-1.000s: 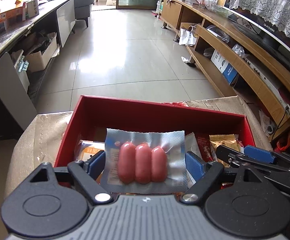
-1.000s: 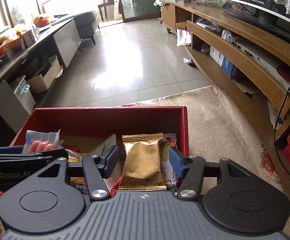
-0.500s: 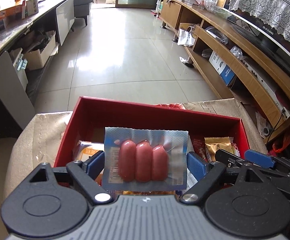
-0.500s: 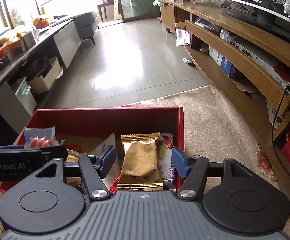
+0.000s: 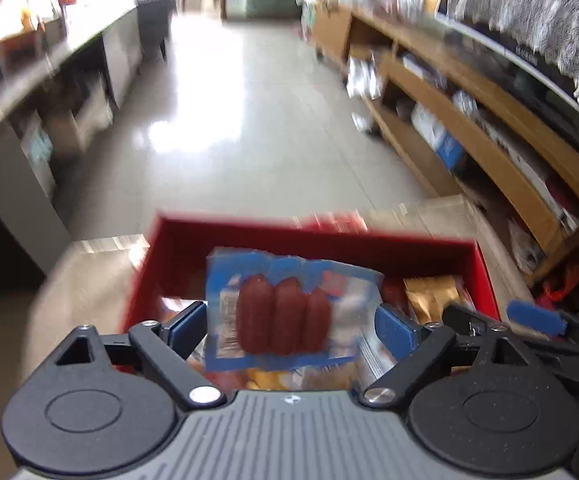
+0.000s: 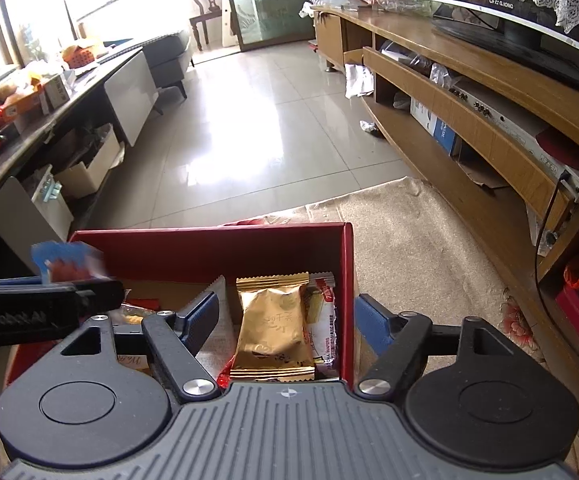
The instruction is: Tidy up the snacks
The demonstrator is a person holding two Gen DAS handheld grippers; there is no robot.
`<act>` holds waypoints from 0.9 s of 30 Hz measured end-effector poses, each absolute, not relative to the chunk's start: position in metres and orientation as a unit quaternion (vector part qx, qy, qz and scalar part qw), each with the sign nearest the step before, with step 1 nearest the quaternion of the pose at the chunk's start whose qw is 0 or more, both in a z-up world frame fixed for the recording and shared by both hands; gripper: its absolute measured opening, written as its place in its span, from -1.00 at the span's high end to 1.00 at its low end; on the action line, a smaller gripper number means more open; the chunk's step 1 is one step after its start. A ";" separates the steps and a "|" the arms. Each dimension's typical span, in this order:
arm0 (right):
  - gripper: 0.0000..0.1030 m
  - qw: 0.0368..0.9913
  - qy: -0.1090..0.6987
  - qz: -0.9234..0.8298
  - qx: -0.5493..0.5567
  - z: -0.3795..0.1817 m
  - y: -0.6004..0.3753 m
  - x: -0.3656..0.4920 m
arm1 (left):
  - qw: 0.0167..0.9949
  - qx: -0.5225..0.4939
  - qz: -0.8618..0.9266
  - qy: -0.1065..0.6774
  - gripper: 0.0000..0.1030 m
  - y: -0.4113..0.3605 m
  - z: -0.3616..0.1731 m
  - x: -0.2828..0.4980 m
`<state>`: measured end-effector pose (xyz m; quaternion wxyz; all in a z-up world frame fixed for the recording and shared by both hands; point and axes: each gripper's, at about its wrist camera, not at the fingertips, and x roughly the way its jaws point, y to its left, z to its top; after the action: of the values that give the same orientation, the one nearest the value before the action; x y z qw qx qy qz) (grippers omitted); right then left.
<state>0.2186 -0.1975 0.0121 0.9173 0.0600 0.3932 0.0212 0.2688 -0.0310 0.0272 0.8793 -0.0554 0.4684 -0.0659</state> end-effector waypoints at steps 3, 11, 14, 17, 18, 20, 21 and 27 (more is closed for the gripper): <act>-0.57 0.917 0.395 0.017 0.060 0.011 -0.200 0.218 | 0.899 -0.044 -0.070 0.430 -0.55 -0.036 0.040 0.260; -0.58 0.920 0.387 0.006 0.062 0.021 -0.208 0.210 | 0.895 -0.061 -0.040 0.440 -0.63 -0.023 0.043 0.252; -0.59 0.922 0.382 0.003 0.060 0.028 -0.208 0.199 | 0.894 -0.068 -0.031 0.442 -0.63 -0.015 0.044 0.241; -0.63 0.924 0.378 0.002 0.056 0.035 -0.206 0.187 | 0.890 -0.070 -0.027 0.449 -0.63 -0.009 0.039 0.225; -0.63 0.925 0.377 0.003 0.058 0.037 -0.205 0.182 | 0.889 -0.068 -0.025 0.452 -0.63 -0.008 0.037 0.220; -0.64 0.924 0.378 0.004 0.061 0.039 -0.201 0.174 | 0.887 -0.069 -0.023 0.457 -0.63 -0.006 0.034 0.209; -0.64 0.924 0.379 0.004 0.060 0.040 -0.199 0.169 | 0.886 -0.070 -0.024 0.458 -0.63 -0.005 0.033 0.204; -0.67 0.918 0.392 0.004 0.056 0.036 -0.191 0.143 | 0.886 -0.071 -0.015 0.458 -0.71 0.003 0.030 0.172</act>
<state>0.1434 -0.1912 0.0359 0.9183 0.0558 0.3920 0.0044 0.1723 0.0027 0.0301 0.8860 -0.0710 0.4580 -0.0155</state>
